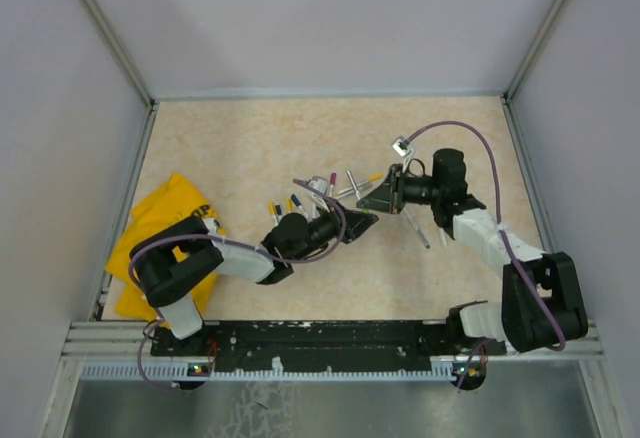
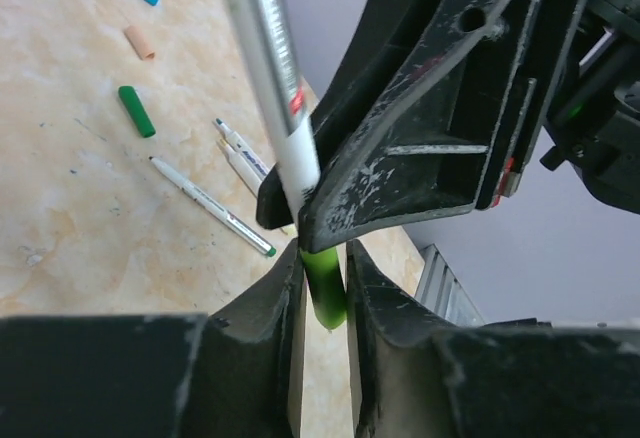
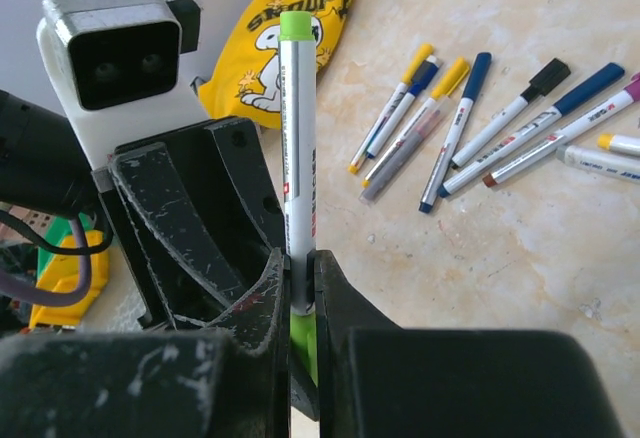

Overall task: Open the pen caps
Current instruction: Adjust the pen.

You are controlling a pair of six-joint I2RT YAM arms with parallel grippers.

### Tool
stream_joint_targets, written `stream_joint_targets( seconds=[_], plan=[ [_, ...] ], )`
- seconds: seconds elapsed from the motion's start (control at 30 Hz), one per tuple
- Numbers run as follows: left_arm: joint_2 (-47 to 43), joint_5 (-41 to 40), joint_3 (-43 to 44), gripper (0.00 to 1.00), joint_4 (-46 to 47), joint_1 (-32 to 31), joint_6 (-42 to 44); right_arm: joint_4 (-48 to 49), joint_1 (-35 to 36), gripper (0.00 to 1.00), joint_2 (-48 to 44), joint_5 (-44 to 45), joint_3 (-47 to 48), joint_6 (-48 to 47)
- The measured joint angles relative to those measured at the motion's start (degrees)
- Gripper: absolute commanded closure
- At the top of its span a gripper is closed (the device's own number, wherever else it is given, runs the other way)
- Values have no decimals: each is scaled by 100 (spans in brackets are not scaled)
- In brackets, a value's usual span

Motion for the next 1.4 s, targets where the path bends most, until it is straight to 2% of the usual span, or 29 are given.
stream_joint_targets(
  seconds=[0.07,0.1,0.2,0.23,0.4,0.57,0.73,0.87,0.97,1.17,1.27,1.4],
  plan=[
    [0,20,13,98,-13,15,-31,37,-15,98,20,-20,0,-11],
    [0,50,13,100,-37,24,-68,55,-24,91,20,-26,0,-44],
    [-11,149,11,100,-46,81,-68,79,-24,65,20,-68,0,-94],
    [-15,201,-4,100,-55,101,-33,55,-24,59,20,-87,0,-98],
    [-348,732,-350,100,-179,310,192,-457,-35,41,7,-142,57,-581],
    [-1287,1528,-610,100,-1093,702,586,-1381,-109,40,-363,-170,275,-1650],
    [-2555,2116,-592,100,-2743,988,1325,-2424,-127,40,-977,-227,603,-3244],
    [-3117,2389,-549,100,-3976,1220,1845,-3121,-133,39,-1384,-317,678,-4592],
    [-3169,2494,-417,100,-4723,1373,2166,-3713,-131,33,-1639,-374,686,-5886],
    [-2662,2935,28,100,-5490,1552,2601,-5202,-74,33,-1823,-131,1132,-8686],
    [-2439,3123,162,100,-5722,1633,2752,-5622,17,33,-1827,92,1360,-9827],
    [-2304,3307,203,100,-5925,1672,2927,-5860,402,33,-1812,699,1351,-10824]
  ],
)
